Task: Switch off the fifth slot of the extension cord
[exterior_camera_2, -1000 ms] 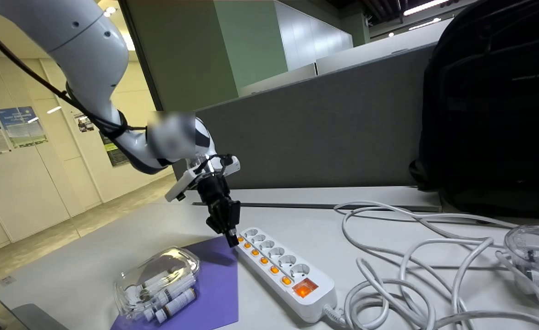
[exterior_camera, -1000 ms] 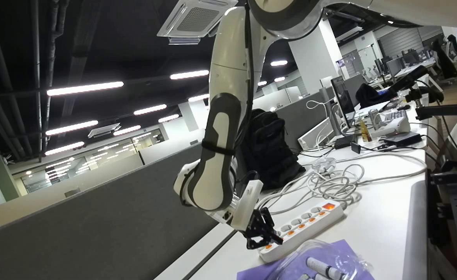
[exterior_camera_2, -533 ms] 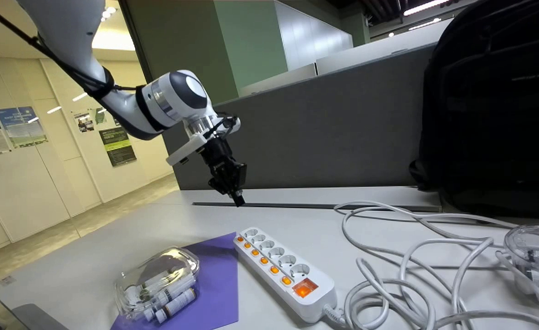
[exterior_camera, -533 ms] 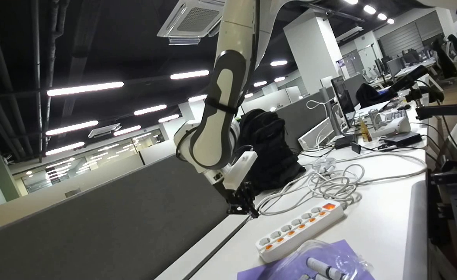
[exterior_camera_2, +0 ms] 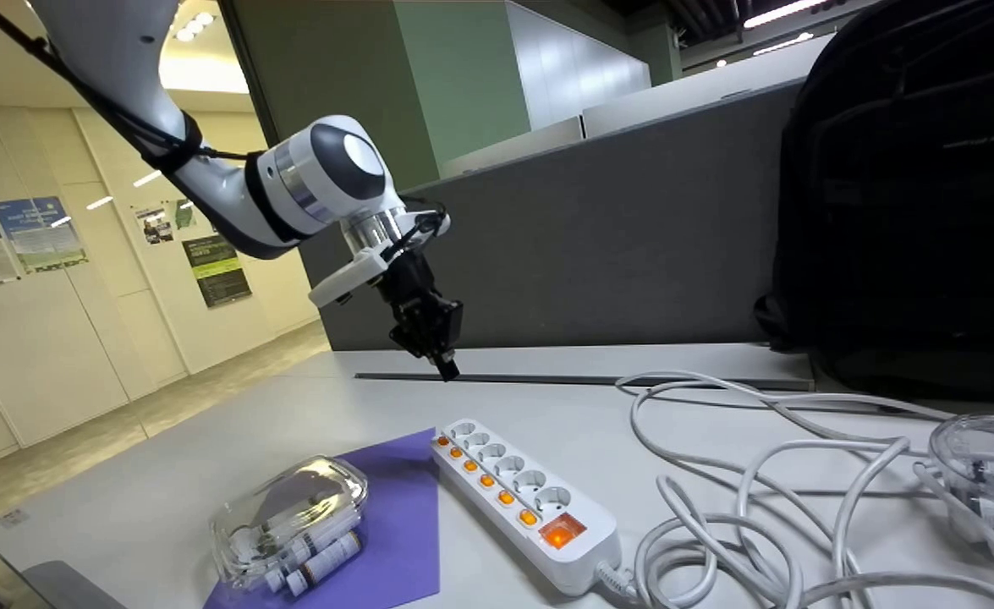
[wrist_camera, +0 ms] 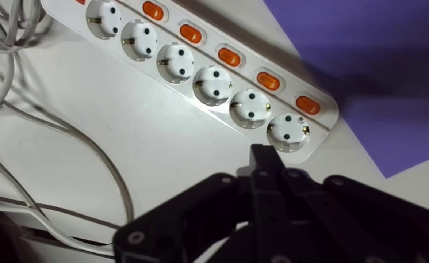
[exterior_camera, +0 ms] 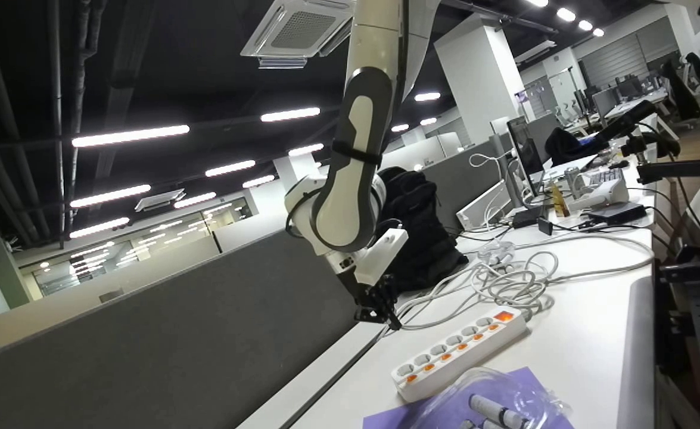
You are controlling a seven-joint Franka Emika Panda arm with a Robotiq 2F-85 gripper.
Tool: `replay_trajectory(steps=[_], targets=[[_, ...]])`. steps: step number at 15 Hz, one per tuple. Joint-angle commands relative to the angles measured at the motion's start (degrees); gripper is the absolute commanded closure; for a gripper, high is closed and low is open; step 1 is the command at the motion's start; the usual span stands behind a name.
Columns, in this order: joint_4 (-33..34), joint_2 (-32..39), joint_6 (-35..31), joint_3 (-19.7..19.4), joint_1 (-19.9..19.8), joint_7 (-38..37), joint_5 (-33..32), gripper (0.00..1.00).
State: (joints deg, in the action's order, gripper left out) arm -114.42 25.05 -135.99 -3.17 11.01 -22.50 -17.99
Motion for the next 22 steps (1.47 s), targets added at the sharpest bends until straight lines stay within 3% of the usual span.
replay_trajectory(steps=[1, 8, 14, 22], targets=[[-2.55, -0.64, -6.43, -1.51, 0.82, -3.15, -2.21, 1.00], [-8.36, -0.35, -17.09, -6.48, 3.86, -7.72, -6.38, 1.00], [-11.38, -0.42, -18.23, -8.22, 5.84, -8.06, -6.01, 1.00], [-11.68, 1.59, -17.30, -6.77, 5.47, -6.20, -3.34, 1.00]])
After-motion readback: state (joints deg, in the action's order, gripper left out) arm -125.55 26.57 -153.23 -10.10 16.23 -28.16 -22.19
